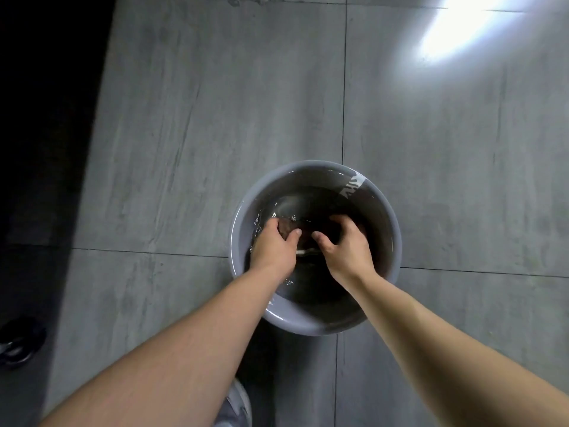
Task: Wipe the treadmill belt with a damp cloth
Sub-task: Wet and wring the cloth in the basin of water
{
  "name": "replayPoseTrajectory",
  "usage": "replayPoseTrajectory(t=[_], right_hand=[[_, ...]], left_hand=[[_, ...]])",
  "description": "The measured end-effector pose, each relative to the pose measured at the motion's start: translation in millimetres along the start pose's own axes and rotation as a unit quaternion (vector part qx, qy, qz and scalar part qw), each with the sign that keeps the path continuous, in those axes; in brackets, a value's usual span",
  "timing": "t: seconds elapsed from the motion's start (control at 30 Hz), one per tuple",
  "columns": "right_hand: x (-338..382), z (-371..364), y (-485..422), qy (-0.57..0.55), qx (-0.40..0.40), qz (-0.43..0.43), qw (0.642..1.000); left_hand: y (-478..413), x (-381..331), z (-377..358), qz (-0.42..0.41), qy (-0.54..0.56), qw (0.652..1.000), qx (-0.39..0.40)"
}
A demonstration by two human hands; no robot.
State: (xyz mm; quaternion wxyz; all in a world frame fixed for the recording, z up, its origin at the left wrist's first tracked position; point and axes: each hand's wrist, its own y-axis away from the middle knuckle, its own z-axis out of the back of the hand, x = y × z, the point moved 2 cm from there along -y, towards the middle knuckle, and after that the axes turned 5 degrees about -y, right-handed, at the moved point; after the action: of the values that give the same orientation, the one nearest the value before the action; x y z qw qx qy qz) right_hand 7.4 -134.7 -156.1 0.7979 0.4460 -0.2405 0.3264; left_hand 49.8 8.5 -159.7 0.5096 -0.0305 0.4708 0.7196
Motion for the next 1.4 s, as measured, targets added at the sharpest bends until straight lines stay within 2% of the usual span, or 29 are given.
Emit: replayPoseTrajectory(t=[0.17,0.37,0.43,0.53,0.67,0.77,0.83,0.9,0.97,1.07,1.17,1.4], right_hand=[[-4,-6,-8,0.062,0.005,0.010,0.998],[-2,-6,-10,0.076,0.004,0.024,0.997],[-1,-5,-10,0.030,0.001,0.005,1.000],[3,-1,-5,-0.111,-0.014,-0.034,0.993],[16,12,12,-0.237,0.011,-0.013,0.971],[21,16,21,-0.315,0.050,-0.017,0.948],[23,10,26,-0.330,0.065,-0.020,0.941],[27,3,30,-0.323,0.069,-0.019,0.944],[32,-1,34,-0.286,0.059,0.000,0.956],[35,-4,37,-0.219,0.051,0.038,0.974],[37,-6,39,-0.192,0.056,0.060,0.978],[39,-12,31,-0.201,0.024,0.061,0.977]], left_hand=[[-7,3,-7,0.012,-0.039,0.999,-0.031],[-6,-4,-7,0.026,-0.057,0.998,-0.033],[-6,-4,-6,0.033,-0.006,0.999,-0.013],[3,-5,-1,0.037,0.134,0.990,0.035],[17,-4,16,-0.025,0.176,0.983,0.036],[22,-9,24,-0.015,0.293,0.954,0.060],[29,-17,20,0.017,0.370,0.926,0.078],[34,-21,12,0.031,0.394,0.916,0.070],[36,-23,6,0.021,0.332,0.942,0.044],[36,-26,13,-0.014,0.167,0.986,-0.012],[34,-24,19,-0.039,0.116,0.992,-0.014],[29,-25,14,-0.066,0.091,0.993,-0.031]])
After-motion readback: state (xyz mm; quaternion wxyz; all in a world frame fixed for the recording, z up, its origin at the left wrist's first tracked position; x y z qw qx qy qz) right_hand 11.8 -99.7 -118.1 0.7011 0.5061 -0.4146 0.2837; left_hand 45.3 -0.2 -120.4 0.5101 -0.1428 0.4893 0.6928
